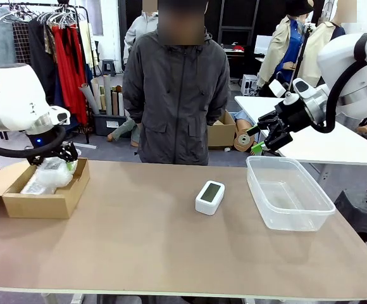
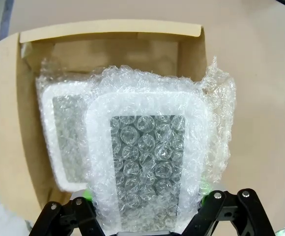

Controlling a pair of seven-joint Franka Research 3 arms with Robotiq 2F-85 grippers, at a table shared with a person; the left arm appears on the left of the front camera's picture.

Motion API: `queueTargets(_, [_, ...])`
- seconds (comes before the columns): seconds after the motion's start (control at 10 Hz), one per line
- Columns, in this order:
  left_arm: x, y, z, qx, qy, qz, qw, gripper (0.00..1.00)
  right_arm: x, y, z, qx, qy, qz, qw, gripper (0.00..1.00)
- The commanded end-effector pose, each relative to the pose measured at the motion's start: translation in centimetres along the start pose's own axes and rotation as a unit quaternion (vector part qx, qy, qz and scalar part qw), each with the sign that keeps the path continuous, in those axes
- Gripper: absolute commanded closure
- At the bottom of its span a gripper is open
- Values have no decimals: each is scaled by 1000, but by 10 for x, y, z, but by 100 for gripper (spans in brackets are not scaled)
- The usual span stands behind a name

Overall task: Separate and place wrapped and unwrapped clocks.
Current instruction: If the picked Digital clock is wrapped, place it in the Package Box ; if not, place it in the Organizing box.

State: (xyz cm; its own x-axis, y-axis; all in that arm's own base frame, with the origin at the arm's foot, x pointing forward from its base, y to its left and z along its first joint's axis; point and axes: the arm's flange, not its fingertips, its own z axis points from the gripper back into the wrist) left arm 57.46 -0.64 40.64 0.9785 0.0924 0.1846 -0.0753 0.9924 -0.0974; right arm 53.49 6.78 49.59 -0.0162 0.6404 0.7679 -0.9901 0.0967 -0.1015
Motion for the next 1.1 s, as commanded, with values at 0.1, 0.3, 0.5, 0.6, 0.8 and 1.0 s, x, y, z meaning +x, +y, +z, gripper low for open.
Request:
queueTargets(0.1, [13, 17, -13, -26, 3, -18, 999, 100, 1, 0, 1, -4, 2, 4, 1000, 0])
queueTargets(0.3, [14, 20, -27, -35, 13, -18, 999, 100, 1, 0, 1, -4, 2, 4, 1000, 0])
queueTargets(0.5, [15, 17, -36, -41, 22, -20, 999, 100, 1, 0, 1, -4, 2, 4, 1000, 0])
queueTargets(0.6, [16, 17, -40, -44, 24, -18, 999, 100, 1, 0, 1, -4, 2, 4, 1000, 0])
queueTargets(0.8, [16, 16, -47, -43, 29, -13, 999, 100, 1, 0, 1, -4, 2, 4, 1000, 0])
queueTargets(1.0, [15, 20, -58, -35, 37, -4, 999, 100, 1, 0, 1, -4, 2, 4, 1000, 0])
